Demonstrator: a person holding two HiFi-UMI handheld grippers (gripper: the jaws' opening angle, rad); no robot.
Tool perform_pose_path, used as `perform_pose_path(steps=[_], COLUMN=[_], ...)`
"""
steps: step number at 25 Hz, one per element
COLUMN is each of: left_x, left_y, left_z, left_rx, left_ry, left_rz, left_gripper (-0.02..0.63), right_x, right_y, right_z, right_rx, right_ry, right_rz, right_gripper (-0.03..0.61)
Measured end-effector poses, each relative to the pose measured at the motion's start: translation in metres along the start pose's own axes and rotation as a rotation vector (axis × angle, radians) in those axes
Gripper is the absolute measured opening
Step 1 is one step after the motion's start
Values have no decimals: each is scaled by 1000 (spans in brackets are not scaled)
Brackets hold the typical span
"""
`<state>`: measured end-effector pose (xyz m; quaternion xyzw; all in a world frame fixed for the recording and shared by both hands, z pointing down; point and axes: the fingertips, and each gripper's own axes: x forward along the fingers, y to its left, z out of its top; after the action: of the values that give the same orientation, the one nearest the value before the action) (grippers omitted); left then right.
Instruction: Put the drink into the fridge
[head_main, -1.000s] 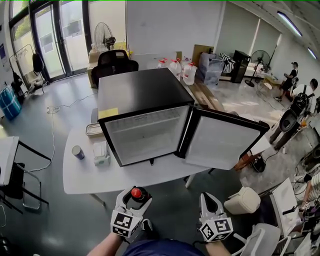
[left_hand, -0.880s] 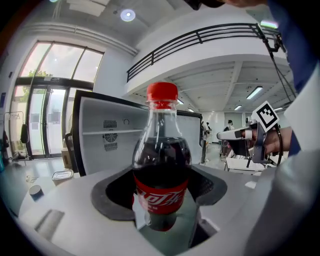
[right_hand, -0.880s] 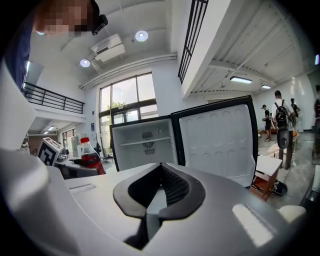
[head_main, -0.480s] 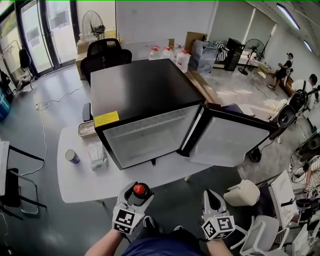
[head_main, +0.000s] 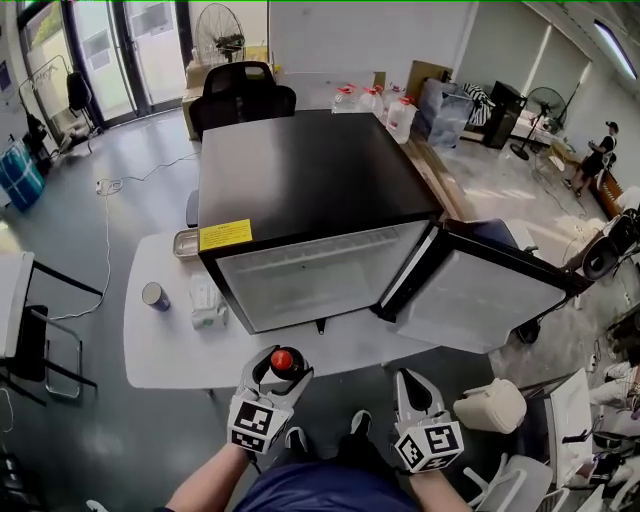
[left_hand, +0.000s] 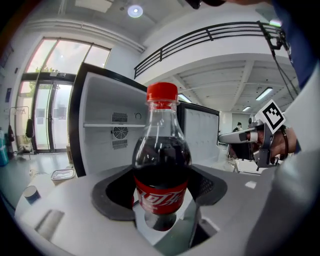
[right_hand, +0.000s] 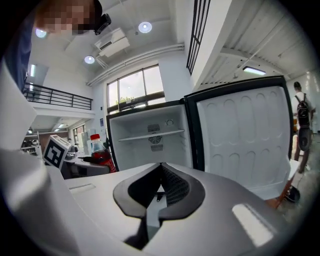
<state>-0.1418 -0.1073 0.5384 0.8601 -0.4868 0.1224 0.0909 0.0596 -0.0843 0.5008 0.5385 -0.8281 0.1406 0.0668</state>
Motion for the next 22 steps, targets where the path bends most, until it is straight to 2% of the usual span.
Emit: perform_pose_path(steps=[4,9,15,18,22], left_x=[11,29,53,68,91], left_y=[10,22,42,52,66], left_z=[2,1,10,14,15], left_rx=[-18,-84,-95,-81,-71], left_ry=[17,19,-1,-1,13], left_rz=[104,229,344,368,353], left_gripper=[311,311,311,311,311], right_x=[25,42,55,58,59], right_y=[-4,-19,-35,-39,-46], right_z=[9,14,12,7,5], right_rx=[-15,-32,-37,-40,-14], right_ry=[2,25,63,81,84], right_rz=[113,236,347,373,334], right_gripper=[3,3,3,3,3])
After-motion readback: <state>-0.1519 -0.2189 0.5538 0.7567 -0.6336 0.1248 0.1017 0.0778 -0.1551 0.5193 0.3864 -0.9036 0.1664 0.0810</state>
